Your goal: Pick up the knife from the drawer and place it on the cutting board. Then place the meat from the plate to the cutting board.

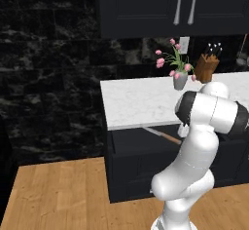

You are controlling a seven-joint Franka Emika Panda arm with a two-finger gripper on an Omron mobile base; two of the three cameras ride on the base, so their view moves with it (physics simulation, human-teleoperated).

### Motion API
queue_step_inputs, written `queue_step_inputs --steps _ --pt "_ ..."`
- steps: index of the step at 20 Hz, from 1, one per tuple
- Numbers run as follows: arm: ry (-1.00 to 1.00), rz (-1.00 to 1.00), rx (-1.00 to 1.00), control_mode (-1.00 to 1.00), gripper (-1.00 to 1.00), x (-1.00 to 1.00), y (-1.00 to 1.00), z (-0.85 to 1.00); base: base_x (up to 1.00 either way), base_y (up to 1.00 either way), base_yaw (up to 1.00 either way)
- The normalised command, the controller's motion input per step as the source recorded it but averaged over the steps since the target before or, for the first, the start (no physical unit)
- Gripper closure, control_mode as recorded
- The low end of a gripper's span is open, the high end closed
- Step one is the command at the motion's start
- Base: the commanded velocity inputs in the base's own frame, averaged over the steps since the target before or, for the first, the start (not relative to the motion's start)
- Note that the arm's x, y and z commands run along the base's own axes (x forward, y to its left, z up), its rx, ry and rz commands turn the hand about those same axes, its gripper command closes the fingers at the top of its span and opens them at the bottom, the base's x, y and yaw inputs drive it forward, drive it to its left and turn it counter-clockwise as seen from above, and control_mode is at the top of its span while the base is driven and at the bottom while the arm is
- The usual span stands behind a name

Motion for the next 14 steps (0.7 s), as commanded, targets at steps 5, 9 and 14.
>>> queue_step_inputs --steps 5,9,14 --pt "0.00 0.00 0.00 -1.00 -1.00 0.29 -0.14 -0.41 0.00 0.00 0.00" --pt "0.00 0.00 0.00 -1.00 -1.00 0.26 -0.10 -0.34 0.00 0.00 0.00" --pt "0.00 0.00 0.00 -1.00 -1.00 0.04 -0.03 -0.26 0.00 0.00 0.00"
